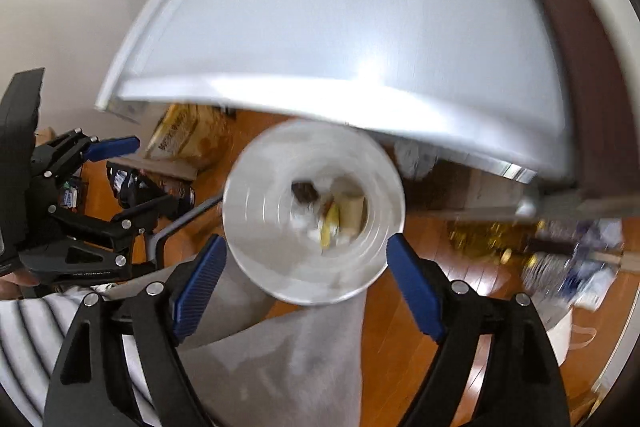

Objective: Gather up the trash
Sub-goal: 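Grasp the blue tissue pack with the right tool while the left tool grasps the kraft cup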

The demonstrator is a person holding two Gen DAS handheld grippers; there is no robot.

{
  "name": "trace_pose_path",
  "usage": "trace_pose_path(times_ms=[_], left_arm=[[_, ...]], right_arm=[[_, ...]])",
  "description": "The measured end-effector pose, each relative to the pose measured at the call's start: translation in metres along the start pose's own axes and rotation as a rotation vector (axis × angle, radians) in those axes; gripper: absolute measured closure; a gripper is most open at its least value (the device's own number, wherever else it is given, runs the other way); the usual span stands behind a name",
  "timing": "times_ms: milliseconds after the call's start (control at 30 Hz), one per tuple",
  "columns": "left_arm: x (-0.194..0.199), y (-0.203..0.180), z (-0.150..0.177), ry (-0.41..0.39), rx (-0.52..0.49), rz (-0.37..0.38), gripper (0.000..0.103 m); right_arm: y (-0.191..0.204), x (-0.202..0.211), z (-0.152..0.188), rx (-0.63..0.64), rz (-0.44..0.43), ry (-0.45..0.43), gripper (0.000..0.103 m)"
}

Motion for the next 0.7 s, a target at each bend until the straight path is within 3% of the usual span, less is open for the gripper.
trace_pose_path(times_ms=[133,200,300,400,500,700], left_arm=[[0.038,0.007,-0.012,-0.117,0.049,0.01,0.016],[0.049,0.012,-0.02,-0.162,0.079,0.019,0.016],[0.054,0.016,-0.031,-0.198,0.109,0.031,0.016],[0.056,0.02,-0.043,-0.223,0.129,0.036,0.016],[0.062,0.024,-0.051,-0.251,0.141,0.051,0.016],[0.069,0.036,-0.073,-0.292,0.131,0.013,0.016]], right_arm=[[0.007,0.039,-0.024,0.028,0.073,-0.158,0.007],[0.004,0.048,-0.044,-0.004,0.098,-0.209,0.006],[-0.008,0.05,-0.086,-0.092,0.056,-0.25,0.006],[-0.004,0.05,-0.126,-0.07,0.05,-0.309,0.008],[0.015,0.038,-0.166,0.028,0.057,-0.316,0.018],[0.041,0.003,-0.213,0.171,0.118,-0.263,0.019]])
Point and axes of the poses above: each gripper's, at about its wrist camera, not at the fingertips, and x roughly against the way its jaws point, y to its left, z to its underside, the point moved 1 cm from there along -x, roughly the way its jaws point, and after that the axes turned 4 degrees about z, right-handed, at the moved point
